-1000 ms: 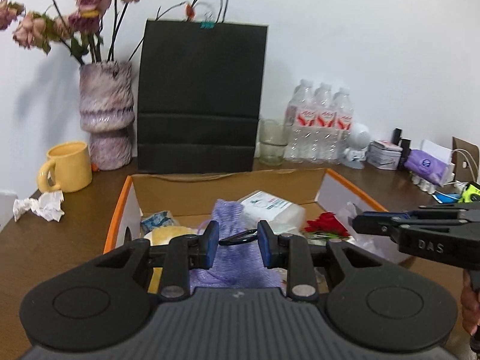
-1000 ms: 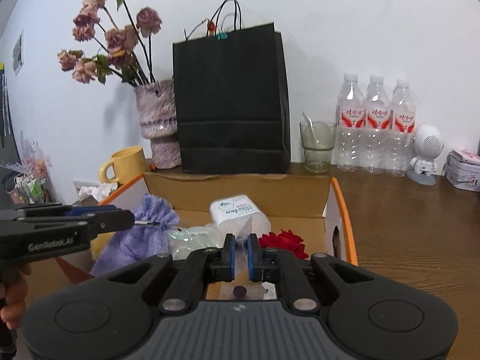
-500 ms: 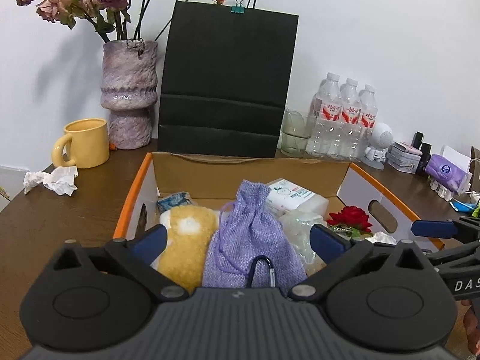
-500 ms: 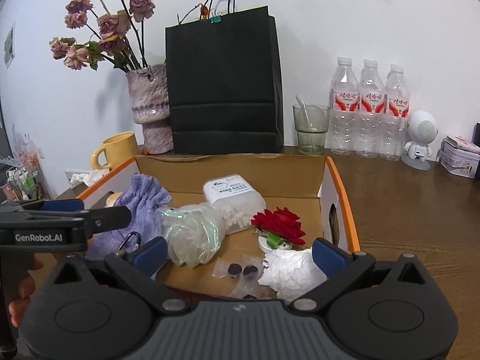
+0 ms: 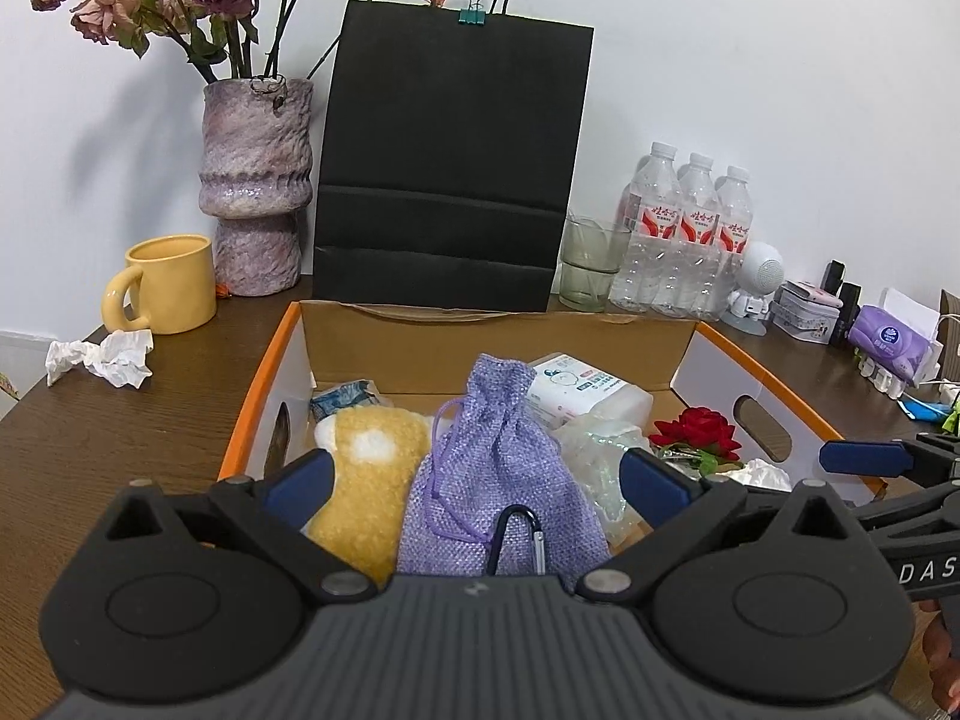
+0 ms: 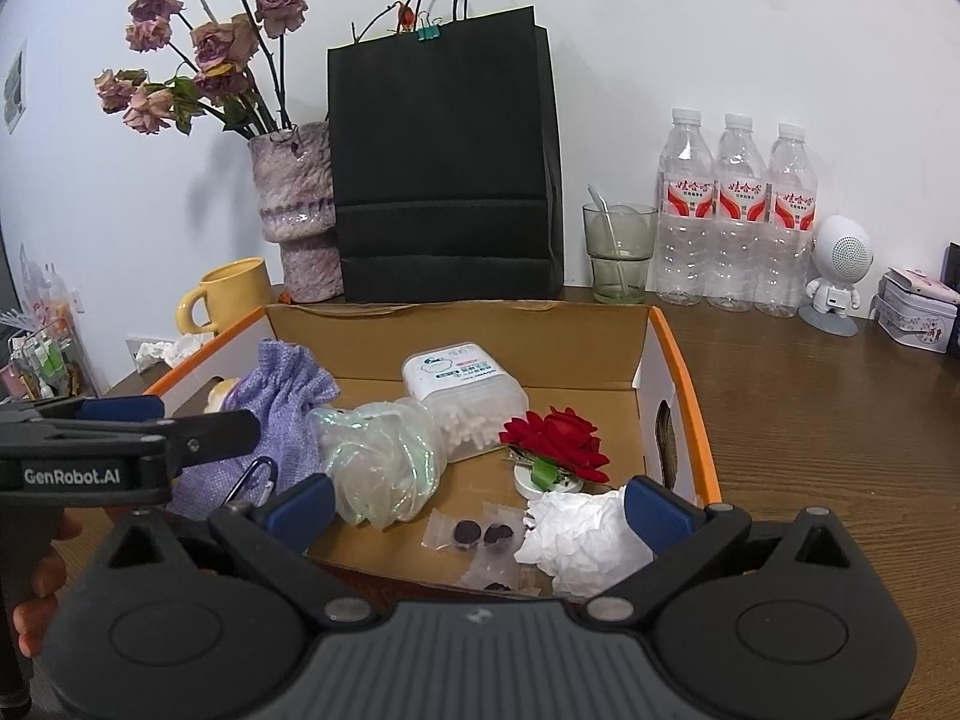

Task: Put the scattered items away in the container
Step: 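Carry the carabiner and clear packet into the box and release both, then move both grippers back toward the white item and last clear packet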

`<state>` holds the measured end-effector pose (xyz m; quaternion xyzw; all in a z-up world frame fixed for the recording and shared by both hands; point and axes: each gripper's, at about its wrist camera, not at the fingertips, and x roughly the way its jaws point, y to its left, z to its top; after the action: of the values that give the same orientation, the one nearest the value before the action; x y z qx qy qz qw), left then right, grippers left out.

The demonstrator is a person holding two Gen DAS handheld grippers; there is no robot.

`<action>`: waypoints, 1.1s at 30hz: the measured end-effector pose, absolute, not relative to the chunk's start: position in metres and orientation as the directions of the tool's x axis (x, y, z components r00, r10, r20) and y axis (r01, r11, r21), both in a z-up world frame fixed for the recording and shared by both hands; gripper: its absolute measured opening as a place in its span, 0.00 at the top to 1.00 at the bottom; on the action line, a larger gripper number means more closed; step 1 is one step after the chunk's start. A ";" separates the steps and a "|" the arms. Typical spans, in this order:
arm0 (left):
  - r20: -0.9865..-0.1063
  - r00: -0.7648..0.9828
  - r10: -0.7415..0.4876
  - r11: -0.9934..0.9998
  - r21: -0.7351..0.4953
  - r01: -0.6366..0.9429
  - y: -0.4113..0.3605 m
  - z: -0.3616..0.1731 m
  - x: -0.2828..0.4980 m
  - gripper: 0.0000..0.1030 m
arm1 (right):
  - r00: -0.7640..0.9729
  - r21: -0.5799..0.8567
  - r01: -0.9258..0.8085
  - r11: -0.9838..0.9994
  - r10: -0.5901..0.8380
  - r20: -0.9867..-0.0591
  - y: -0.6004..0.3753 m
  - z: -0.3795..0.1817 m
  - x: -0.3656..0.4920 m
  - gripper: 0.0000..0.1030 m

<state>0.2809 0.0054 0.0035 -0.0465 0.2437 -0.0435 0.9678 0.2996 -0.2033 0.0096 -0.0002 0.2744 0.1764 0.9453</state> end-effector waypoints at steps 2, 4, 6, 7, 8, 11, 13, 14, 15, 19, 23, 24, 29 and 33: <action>-0.467 0.878 -0.108 0.992 -0.112 0.062 0.006 0.004 0.281 0.00 | 0.788 0.095 -0.333 0.938 0.333 -0.518 -0.203 0.010 0.300 0.00; -0.465 0.878 -0.108 0.992 -0.112 0.062 0.005 0.004 0.280 0.00 | 0.789 0.095 -0.332 0.938 0.332 -0.516 -0.204 0.010 0.299 0.00; -0.462 0.880 -0.108 0.992 -0.114 0.062 0.004 0.005 0.278 0.00 | 0.792 0.099 -0.331 0.938 0.334 -0.511 -0.205 0.011 0.297 0.00; -0.461 0.881 -0.109 0.991 -0.117 0.062 0.004 0.005 0.277 0.00 | 0.794 0.101 -0.330 0.938 0.334 -0.508 -0.205 0.012 0.296 0.00; -0.460 0.881 -0.111 0.991 -0.121 0.061 0.003 0.005 0.275 0.00 | 0.796 0.104 -0.329 0.939 0.334 -0.504 -0.206 0.013 0.294 0.00; -0.459 0.881 -0.116 0.989 -0.133 0.062 0.002 0.006 0.267 0.00 | 0.803 0.112 -0.322 0.940 0.334 -0.494 -0.207 0.015 0.286 0.00; -0.459 0.881 -0.118 0.989 -0.137 0.061 0.001 0.007 0.260 0.00 | 0.806 0.119 -0.316 0.941 0.332 -0.490 -0.209 0.016 0.279 0.00; -0.458 0.881 -0.120 0.988 -0.140 0.061 0.001 0.009 0.256 0.00 | 0.807 0.121 -0.315 0.942 0.332 -0.488 -0.210 0.017 0.276 0.00; -0.457 0.881 -0.120 0.988 -0.143 0.060 0.001 0.010 0.252 0.00 | 0.809 0.124 -0.311 0.942 0.331 -0.485 -0.212 0.018 0.271 0.00; -0.455 0.883 -0.115 0.988 -0.142 0.055 0.000 0.018 0.232 0.00 | 0.815 0.143 -0.291 0.946 0.324 -0.481 -0.218 0.022 0.249 0.00; -0.443 0.889 -0.116 0.988 -0.141 0.058 0.001 0.028 0.201 0.00 | 0.823 0.135 -0.272 0.953 0.303 -0.480 -0.222 0.027 0.220 0.00; -0.441 0.890 -0.119 0.988 -0.140 0.063 0.001 0.030 0.194 0.00 | 0.825 0.134 -0.268 0.954 0.299 -0.480 -0.224 0.028 0.211 0.00; -0.452 0.883 -0.127 0.989 -0.124 0.079 0.000 0.031 0.175 0.00 | 0.830 0.127 -0.254 0.959 0.283 -0.481 -0.234 0.028 0.184 0.00; -0.473 0.869 -0.143 0.986 -0.144 0.084 0.003 0.022 0.172 0.00 | 0.827 0.107 -0.235 0.966 0.257 -0.501 -0.242 0.021 0.176 0.00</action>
<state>0.1716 0.0030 0.0219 -0.0595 0.2488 -0.0589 0.9649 0.1759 -0.2422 0.0207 0.0202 0.2649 0.1287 0.9554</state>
